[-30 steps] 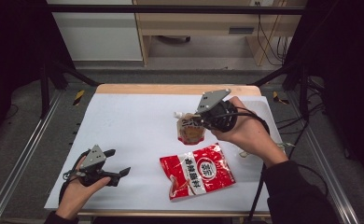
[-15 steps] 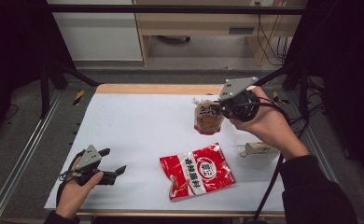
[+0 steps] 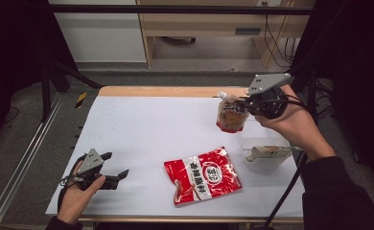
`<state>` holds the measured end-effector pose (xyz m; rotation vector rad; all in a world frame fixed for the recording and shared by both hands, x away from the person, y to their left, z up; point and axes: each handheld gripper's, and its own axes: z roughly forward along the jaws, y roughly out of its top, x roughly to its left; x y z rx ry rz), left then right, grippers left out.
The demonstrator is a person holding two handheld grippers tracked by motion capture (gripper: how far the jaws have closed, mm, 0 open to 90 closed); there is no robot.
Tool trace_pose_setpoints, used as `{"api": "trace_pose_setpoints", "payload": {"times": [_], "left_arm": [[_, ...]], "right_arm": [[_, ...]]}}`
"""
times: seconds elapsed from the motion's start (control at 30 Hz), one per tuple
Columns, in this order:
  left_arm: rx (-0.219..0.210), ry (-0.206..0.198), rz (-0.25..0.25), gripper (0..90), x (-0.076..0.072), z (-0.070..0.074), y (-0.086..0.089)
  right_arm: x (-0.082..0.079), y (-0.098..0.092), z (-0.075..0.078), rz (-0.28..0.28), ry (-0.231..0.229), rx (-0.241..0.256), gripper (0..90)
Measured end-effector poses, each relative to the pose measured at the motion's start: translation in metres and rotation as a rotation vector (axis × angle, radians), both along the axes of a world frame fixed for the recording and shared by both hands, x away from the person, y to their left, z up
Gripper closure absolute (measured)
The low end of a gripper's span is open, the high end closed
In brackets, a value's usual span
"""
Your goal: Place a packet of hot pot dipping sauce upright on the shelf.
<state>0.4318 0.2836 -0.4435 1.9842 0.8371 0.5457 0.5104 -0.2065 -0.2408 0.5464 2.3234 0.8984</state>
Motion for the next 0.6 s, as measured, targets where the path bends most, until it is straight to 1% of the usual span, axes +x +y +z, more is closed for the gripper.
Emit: {"api": "trace_pose_setpoints", "payload": {"times": [0.2, 0.23, 0.4, 0.6], "left_arm": [[0.0, 0.001, 0.005, 9.2, 0.0, 0.0, 0.0], [0.0, 0.001, 0.005, 9.2, 0.0, 0.0, 0.0], [0.001, 0.004, 0.003, 9.2, 0.0, -0.001, 0.0], [-0.003, 0.007, 0.012, 9.2, 0.001, -0.001, 0.002]], "right_arm": [[0.001, -0.015, 0.001, -0.032, -0.006, 0.006, 87.3], [0.001, -0.015, 0.001, -0.032, -0.006, 0.006, 87.3], [0.003, -0.027, 0.0, -0.049, -0.009, 0.01, 87.3], [0.004, -0.038, -0.002, -0.064, -0.01, 0.016, 87.3]]}}
